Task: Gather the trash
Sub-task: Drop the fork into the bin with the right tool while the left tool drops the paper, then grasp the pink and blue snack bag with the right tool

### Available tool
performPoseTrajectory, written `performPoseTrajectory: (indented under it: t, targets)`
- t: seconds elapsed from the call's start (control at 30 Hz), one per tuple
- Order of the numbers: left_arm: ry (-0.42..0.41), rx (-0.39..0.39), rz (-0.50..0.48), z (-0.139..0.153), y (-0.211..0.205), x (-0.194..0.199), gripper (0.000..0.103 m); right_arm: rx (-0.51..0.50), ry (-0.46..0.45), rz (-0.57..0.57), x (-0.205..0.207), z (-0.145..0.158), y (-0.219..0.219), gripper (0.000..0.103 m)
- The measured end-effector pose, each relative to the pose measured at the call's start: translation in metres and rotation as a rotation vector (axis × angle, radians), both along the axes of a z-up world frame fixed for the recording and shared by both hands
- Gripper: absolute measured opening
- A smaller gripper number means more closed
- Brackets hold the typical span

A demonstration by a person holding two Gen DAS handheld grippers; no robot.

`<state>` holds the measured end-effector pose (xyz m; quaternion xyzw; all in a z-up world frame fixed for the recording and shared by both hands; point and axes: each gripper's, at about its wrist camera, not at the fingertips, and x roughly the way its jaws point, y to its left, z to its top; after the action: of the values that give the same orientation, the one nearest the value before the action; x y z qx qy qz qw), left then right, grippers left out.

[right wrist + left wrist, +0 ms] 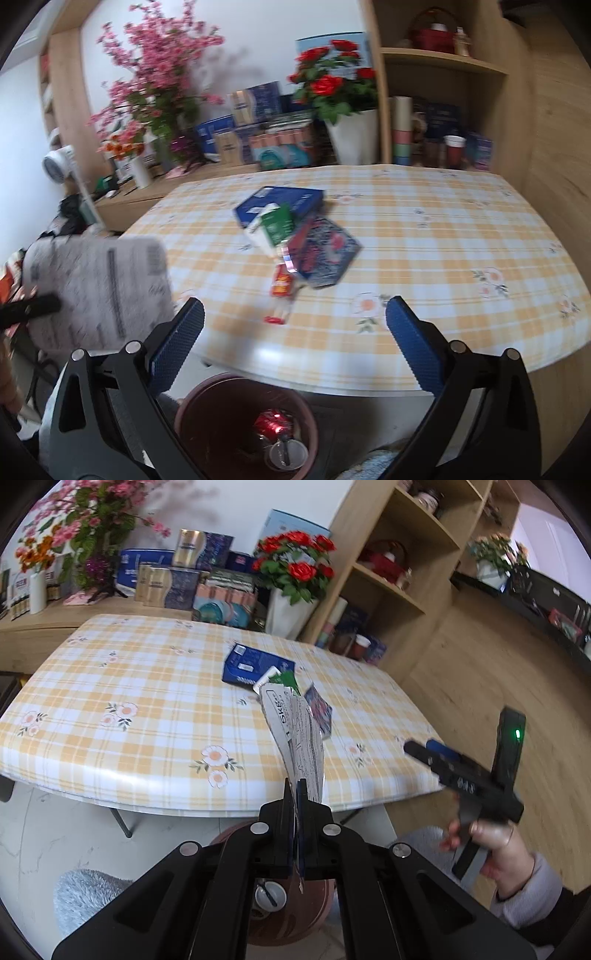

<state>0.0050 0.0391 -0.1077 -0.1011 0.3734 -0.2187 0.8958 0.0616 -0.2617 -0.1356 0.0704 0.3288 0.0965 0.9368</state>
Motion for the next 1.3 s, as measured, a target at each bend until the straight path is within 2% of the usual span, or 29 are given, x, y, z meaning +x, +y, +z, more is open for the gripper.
performPoseTrajectory:
  t: [0.13, 0.4, 0.43, 0.5, 0.53, 0.6, 0.7, 0.87, 0.97, 1.3]
  targets:
    - [-0.002, 0.042, -0.058, -0.002, -0.009, -0.003, 0.002, 0.026, 0.009, -0.021, 0.001, -0.003, -0.012, 0.097]
    - [0.045, 0.055, -0.121, -0.013, -0.019, -0.001, 0.002, 0.021, 0.011, -0.037, -0.001, -0.004, -0.015, 0.097]
    - [0.06, 0.049, -0.13, -0.015, -0.019, 0.0, 0.006, 0.019, 0.012, -0.037, -0.001, -0.005, -0.016, 0.097]
    - [0.074, 0.037, -0.122, -0.019, -0.017, 0.003, 0.035, 0.018, 0.014, -0.039, -0.001, -0.005, -0.016, 0.097]
    - [0.074, 0.026, -0.11, -0.02, -0.015, 0.003, 0.057, 0.017, 0.015, -0.041, -0.001, -0.005, -0.016, 0.097]
    - [0.078, 0.008, -0.098, -0.02, -0.012, 0.004, 0.059, 0.012, 0.018, -0.047, -0.002, -0.006, -0.016, 0.097]
    - [0.055, 0.055, -0.031, -0.018, -0.006, 0.008, 0.068, 0.01, 0.025, -0.054, -0.002, -0.008, -0.017, 0.097]
    - [0.006, 0.115, 0.055, -0.012, 0.004, 0.012, 0.091, -0.004, 0.027, -0.073, -0.001, -0.009, -0.018, 0.097]
    - [-0.023, 0.144, 0.1, -0.008, 0.008, 0.015, 0.097, -0.012, 0.022, -0.083, -0.001, -0.01, -0.018, 0.097]
    - [-0.067, 0.202, 0.199, -0.006, 0.01, 0.036, 0.097, 0.014, 0.048, -0.074, 0.008, -0.018, -0.024, 0.097]
